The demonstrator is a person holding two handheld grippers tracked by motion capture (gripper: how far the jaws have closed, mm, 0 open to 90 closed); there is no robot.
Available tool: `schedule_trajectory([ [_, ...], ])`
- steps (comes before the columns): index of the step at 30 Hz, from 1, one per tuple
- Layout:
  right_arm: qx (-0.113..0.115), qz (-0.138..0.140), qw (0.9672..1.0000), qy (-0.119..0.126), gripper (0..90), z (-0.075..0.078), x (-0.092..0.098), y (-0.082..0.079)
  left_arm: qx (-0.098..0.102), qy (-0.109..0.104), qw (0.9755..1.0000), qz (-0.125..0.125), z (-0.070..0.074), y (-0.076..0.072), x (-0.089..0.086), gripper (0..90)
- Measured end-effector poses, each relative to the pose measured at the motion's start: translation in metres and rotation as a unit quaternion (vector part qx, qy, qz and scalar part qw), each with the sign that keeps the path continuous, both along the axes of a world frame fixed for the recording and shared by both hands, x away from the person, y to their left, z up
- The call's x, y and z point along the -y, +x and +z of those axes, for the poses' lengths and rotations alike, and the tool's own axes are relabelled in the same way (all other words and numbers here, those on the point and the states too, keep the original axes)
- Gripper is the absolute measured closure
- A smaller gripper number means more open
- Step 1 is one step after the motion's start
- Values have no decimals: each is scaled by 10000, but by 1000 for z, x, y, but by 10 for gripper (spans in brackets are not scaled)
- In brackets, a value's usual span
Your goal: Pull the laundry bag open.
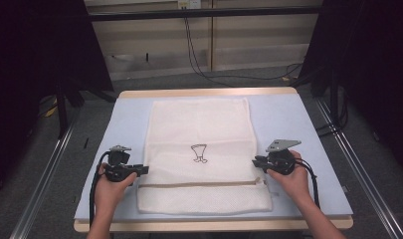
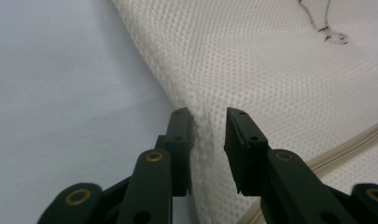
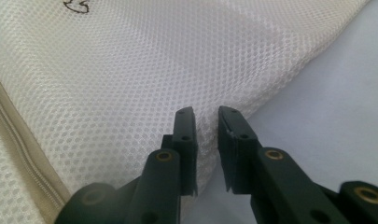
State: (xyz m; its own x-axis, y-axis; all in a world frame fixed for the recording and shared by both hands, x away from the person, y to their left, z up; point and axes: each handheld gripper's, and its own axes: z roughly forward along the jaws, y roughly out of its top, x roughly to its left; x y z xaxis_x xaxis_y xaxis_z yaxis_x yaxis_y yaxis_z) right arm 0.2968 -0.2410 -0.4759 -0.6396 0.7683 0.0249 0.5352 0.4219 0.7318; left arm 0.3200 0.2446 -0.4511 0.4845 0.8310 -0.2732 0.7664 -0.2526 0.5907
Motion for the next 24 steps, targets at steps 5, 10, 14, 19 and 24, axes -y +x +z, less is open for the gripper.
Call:
schedule_trajectory([
  [5, 40, -16, 9999, 109, 733, 5, 5, -7, 85, -136, 9998, -125, 7, 1, 12, 622],
  [10, 149, -19, 9997, 189, 709, 8, 11, -14, 46, -346, 9987, -361, 10, 2, 31, 608],
  [14, 180, -42, 9995, 244, 727, 11, 19, -22, -9, -440, 9975, -554, 9, 4, 46, 570],
  [19, 159, 112, 9994, 294, 836, 14, 25, -36, -123, -588, 9958, -693, 8, 7, 61, 565],
  [24, 125, 222, 9990, 377, 887, 12, 26, -47, -209, -898, 9930, -742, 10, 9, 75, 587],
])
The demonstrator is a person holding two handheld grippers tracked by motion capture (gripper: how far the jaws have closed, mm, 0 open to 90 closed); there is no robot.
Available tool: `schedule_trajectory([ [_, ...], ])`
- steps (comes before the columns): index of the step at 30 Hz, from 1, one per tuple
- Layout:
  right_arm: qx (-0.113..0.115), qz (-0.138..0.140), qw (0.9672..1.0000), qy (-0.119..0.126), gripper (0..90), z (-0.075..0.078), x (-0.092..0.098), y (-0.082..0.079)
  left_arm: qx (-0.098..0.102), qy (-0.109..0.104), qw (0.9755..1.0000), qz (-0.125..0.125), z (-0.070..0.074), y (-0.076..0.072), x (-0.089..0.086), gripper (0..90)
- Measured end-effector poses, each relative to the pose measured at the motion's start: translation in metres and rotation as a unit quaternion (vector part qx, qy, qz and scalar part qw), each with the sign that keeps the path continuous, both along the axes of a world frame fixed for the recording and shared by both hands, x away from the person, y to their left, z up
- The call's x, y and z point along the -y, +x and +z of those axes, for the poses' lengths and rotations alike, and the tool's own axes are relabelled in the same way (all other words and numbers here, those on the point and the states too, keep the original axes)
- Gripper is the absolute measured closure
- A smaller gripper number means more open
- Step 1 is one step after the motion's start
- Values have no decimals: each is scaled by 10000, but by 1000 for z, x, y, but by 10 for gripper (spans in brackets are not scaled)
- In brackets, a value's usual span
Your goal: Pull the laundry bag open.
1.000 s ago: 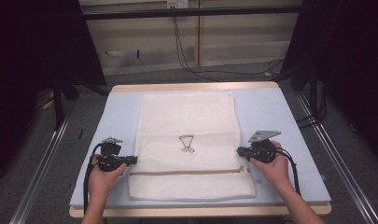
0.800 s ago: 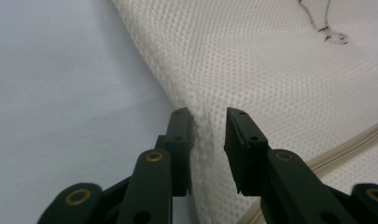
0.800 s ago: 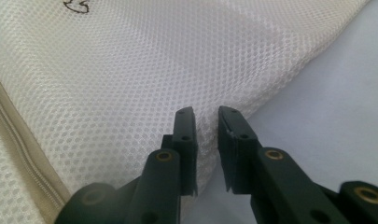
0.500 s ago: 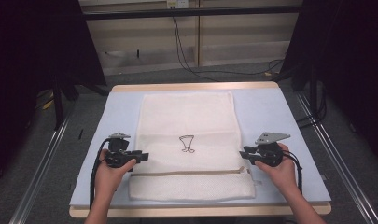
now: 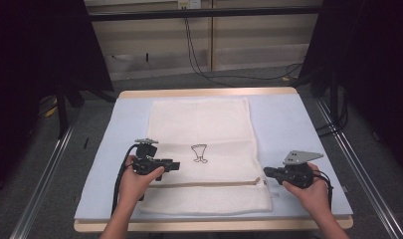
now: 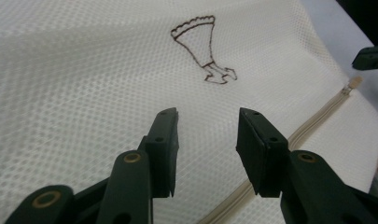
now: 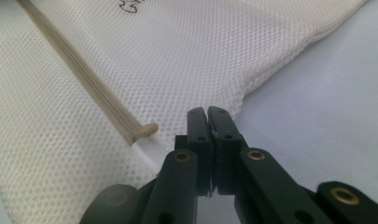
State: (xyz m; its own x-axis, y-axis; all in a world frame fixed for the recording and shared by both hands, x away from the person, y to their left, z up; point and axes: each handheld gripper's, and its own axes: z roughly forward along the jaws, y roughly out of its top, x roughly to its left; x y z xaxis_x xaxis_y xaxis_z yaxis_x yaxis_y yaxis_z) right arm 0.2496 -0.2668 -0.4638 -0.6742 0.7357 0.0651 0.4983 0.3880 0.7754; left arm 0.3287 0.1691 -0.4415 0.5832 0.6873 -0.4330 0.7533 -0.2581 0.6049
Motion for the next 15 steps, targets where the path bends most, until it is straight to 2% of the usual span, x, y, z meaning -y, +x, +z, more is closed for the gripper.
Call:
schedule_trajectory([
  [2, -8, 16, 10000, -45, 893, -3, 0, -3, -37, -121, 9999, -13, 0, 0, 5, 591],
  [4, -28, 3, 10000, -33, 897, -4, 0, -4, -146, -219, 9996, -134, 1, 1, 10, 608],
  [6, -48, 29, 10000, -38, 899, -3, -1, -7, -162, -192, 9996, -127, 0, 0, 17, 608],
  [11, -75, 12, 9999, 68, 898, -4, -2, -9, -356, -184, 9991, -170, -2, -1, 32, 626],
  [15, -59, 113, 9999, -17, 899, -5, -9, -7, -431, -157, 9985, -298, -3, -2, 42, 628],
])
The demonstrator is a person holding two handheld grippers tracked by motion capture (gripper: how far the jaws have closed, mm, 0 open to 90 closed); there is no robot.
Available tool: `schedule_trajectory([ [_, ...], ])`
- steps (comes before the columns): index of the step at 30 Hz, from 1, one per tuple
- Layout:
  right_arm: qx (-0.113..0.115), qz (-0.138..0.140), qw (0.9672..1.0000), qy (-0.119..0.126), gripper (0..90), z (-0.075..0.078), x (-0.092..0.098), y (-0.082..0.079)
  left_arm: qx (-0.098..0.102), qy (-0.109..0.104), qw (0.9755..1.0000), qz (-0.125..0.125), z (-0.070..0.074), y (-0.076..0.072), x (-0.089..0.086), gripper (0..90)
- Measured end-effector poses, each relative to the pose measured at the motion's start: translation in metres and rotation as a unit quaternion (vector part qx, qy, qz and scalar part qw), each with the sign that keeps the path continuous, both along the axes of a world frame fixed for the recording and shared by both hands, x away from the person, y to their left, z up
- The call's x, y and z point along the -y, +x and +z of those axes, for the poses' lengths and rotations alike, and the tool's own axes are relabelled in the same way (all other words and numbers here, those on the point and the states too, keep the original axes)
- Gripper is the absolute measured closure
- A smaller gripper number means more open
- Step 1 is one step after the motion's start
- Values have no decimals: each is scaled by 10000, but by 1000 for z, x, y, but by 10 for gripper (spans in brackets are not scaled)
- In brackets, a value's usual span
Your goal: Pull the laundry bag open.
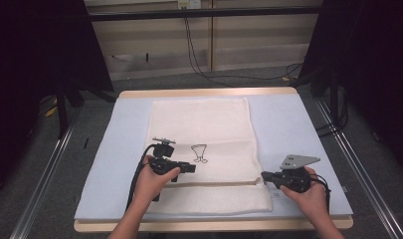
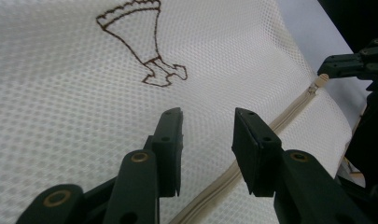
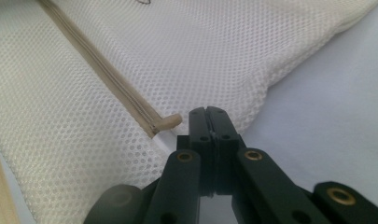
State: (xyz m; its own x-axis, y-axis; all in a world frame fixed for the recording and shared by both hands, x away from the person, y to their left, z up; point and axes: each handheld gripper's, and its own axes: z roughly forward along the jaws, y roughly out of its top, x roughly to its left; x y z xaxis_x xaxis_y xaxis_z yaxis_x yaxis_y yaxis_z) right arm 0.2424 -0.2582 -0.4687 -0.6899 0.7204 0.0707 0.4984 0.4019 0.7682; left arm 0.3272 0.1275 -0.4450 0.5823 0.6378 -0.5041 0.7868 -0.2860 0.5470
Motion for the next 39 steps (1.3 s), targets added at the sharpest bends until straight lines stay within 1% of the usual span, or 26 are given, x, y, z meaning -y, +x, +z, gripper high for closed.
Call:
schedule_trajectory([
  [2, -34, 116, 9999, -32, 900, -1, -5, 0, -56, 30, 10000, -20, -1, 0, 4, 630],
  [3, -53, 144, 9999, -31, 900, -1, -6, 0, -167, -15, 9999, -5, -1, 0, 7, 636],
  [4, -69, 196, 9998, -15, 900, -1, -9, -1, -177, -20, 9998, -43, -1, -1, 9, 635],
  [7, -46, 255, 9997, 9, 900, 1, -14, -2, -262, -48, 9996, -113, -3, -3, 18, 637],
  [9, -23, 276, 9996, -56, 900, 1, -15, -2, -379, -58, 9990, -228, -4, -4, 23, 633],
  [10, -54, 270, 9996, -52, 900, 1, -15, -2, -391, -92, 9990, -199, -4, -5, 26, 634],
  [11, -71, 280, 9996, -34, 900, 1, -15, -2, -421, -52, 9984, -363, -4, -5, 29, 635],
  [13, -46, 246, 9997, -50, 900, 0, -14, -1, -475, -143, 9979, -408, -5, -7, 37, 635],
  [14, -75, 258, 9996, -15, 900, 0, -13, -1, -481, -155, 9977, -443, -5, -7, 39, 631],
  [16, -101, 258, 9996, 33, 900, -2, -14, -2, -458, -207, 9981, -352, -4, -8, 45, 627],
  [17, -110, 338, 9994, 57, 899, -2, -15, -2, -462, -191, 9978, -428, -4, -7, 47, 626],
  [18, -88, 354, 9993, 65, 897, -2, -17, -3, -481, -206, 9977, -433, -4, -8, 50, 623],
  [19, -76, 366, 9993, 88, 896, -2, -19, -3, -471, -243, 9979, -376, -3, -9, 53, 622],
  [22, -76, 412, 9989, 230, 889, -2, -23, -1, -488, -302, 9974, -433, -3, -11, 58, 614],
  [23, -82, 426, 9988, 215, 890, -2, -25, 0, -464, -219, 9970, -582, -3, -11, 59, 613],
  [24, -38, 405, 9991, 143, 890, -2, -26, 0, -502, -245, 9968, -580, -4, -11, 61, 613],
  [26, -60, 328, 9994, 107, 892, 0, -23, 1, -562, -292, 9959, -642, -5, -13, 66, 621],
  [27, -18, 265, 9996, 118, 894, 1, -20, 1, -579, -264, 9955, -702, -6, -14, 68, 626],
  [28, 4, 229, 9997, 114, 897, 2, -18, 1, -597, -276, 9957, -647, -6, -15, 71, 626],
  [29, 1, 175, 9998, 95, 900, 3, -14, 1, -577, -212, 9952, -765, -7, -14, 72, 626],
  [30, 4, 154, 9998, 97, 900, 2, -11, 0, -648, -297, 9951, -690, -8, -16, 76, 631],
  [31, 4, 109, 9999, 70, 900, 2, -10, 0, -677, -338, 9945, -721, -9, -16, 79, 632],
  [32, 13, 83, 10000, -3, 900, 1, -7, 0, -632, -306, 9945, -775, -10, -17, 82, 636],
  [35, -39, 75, 9999, -82, 900, -3, -3, 0, -725, -364, 9936, -790, -11, -19, 93, 639],
  [38, -57, 90, 9999, -88, 900, -3, -3, 0, -690, -312, 9932, -885, -12, -18, 100, 645],
  [39, -54, 103, 9999, -104, 900, -3, -2, 0, -737, -374, 9932, -826, -12, -19, 104, 651],
])
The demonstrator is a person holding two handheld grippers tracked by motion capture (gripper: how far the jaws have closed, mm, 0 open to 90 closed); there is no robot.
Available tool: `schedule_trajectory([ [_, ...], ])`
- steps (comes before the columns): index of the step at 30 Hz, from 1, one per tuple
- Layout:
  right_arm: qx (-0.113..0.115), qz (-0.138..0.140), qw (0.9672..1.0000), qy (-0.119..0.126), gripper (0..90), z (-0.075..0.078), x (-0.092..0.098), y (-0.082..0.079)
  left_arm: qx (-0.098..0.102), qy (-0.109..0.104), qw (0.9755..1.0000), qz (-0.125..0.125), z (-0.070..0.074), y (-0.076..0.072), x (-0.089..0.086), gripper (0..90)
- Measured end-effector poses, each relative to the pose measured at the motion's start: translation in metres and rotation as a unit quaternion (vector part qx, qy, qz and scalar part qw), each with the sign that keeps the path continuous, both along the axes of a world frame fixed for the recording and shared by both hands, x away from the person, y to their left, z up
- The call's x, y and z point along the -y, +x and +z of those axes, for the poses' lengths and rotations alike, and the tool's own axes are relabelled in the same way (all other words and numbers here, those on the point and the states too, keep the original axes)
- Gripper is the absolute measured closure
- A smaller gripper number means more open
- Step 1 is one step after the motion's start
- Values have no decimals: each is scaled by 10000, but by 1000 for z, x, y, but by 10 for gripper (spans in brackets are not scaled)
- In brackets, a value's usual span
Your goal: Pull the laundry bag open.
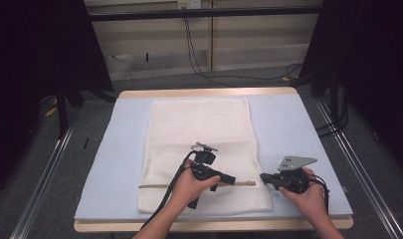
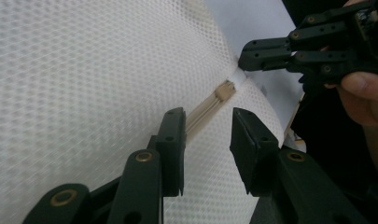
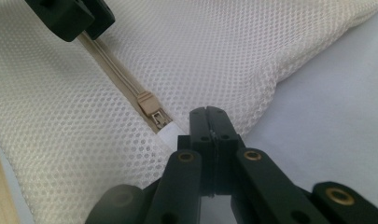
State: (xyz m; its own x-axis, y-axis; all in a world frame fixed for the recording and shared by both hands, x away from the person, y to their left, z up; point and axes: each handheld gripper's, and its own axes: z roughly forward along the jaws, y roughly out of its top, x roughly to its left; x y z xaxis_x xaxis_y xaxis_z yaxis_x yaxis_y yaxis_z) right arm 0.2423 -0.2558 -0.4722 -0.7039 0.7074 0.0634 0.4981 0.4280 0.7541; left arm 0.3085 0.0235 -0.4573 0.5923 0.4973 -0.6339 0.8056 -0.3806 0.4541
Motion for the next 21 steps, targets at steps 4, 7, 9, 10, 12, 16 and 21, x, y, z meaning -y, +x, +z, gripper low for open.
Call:
schedule_trajectory([
  [4, 34, 64, 9999, -145, 900, -3, 0, 0, -59, 19, 9999, -81, 1, 1, 10, 654],
  [7, 37, 86, 9998, -162, 900, -3, 0, -1, -88, 40, 9999, -105, 0, 1, 17, 661],
  [9, 28, 90, 9998, -169, 900, -5, 0, 0, -150, 61, 9998, -85, 0, 0, 22, 666],
  [10, 16, 106, 9998, -168, 900, -5, -1, -1, -126, 117, 9997, -167, -1, 1, 23, 666],
  [12, 47, 127, 9997, -222, 900, -6, -2, -1, -191, 156, 9996, -120, -3, 2, 27, 672],
  [16, 19, 98, 9998, -171, 900, -7, -1, -1, -272, 179, 9994, -144, -7, 4, 31, 675],
  [21, -40, 91, 9999, -112, 900, -8, -1, 0, -293, 219, 9992, -167, -10, 4, 37, 675],
])
